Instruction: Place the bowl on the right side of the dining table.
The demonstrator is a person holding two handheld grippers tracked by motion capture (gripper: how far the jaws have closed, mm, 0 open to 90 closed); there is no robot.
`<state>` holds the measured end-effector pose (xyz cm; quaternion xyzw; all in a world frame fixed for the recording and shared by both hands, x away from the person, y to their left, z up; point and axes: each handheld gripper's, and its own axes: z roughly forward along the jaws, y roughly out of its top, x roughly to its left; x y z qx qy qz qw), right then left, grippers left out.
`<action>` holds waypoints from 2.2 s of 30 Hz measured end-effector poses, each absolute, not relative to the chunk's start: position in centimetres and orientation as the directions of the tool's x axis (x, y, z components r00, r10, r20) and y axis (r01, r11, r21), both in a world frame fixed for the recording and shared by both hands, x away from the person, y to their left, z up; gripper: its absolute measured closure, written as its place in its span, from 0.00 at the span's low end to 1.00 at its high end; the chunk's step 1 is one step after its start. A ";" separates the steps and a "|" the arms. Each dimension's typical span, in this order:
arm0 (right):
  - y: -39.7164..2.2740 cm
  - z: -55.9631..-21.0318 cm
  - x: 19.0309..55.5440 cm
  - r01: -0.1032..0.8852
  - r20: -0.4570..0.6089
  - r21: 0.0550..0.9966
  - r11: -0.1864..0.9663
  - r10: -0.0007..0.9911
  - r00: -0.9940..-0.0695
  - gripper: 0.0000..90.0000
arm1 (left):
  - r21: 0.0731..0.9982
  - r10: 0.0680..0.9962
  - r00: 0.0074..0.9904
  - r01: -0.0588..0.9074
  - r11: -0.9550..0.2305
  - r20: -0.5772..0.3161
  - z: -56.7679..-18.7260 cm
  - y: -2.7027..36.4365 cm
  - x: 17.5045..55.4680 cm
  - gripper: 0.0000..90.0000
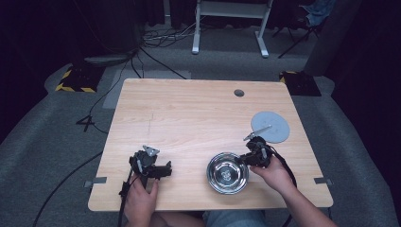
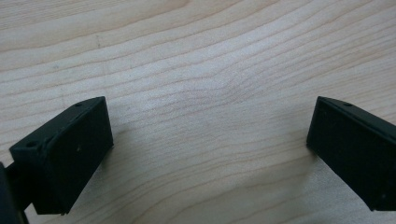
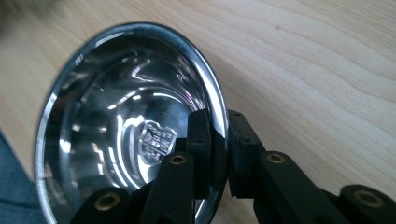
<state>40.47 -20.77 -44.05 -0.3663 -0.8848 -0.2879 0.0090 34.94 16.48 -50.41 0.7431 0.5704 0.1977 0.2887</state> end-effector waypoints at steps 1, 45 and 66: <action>-20.7 -43.7 40.3 0.652 0.238 0.510 0.561 0.637 -0.733 0.92 | 0.655 0.962 0.271 0.733 -0.182 -0.036 -50.4 16.5 34.9 0.01; -22.7 -34.7 43.9 0.615 0.127 0.668 0.420 0.749 -0.650 0.93 | 0.655 0.962 0.272 0.734 -0.182 -0.038 -50.4 16.5 35.0 0.00; -27.6 -31.8 47.8 0.616 0.111 0.732 0.290 0.842 -0.527 0.93 | 0.655 0.961 0.272 0.733 -0.183 -0.037 -50.4 16.5 35.0 0.00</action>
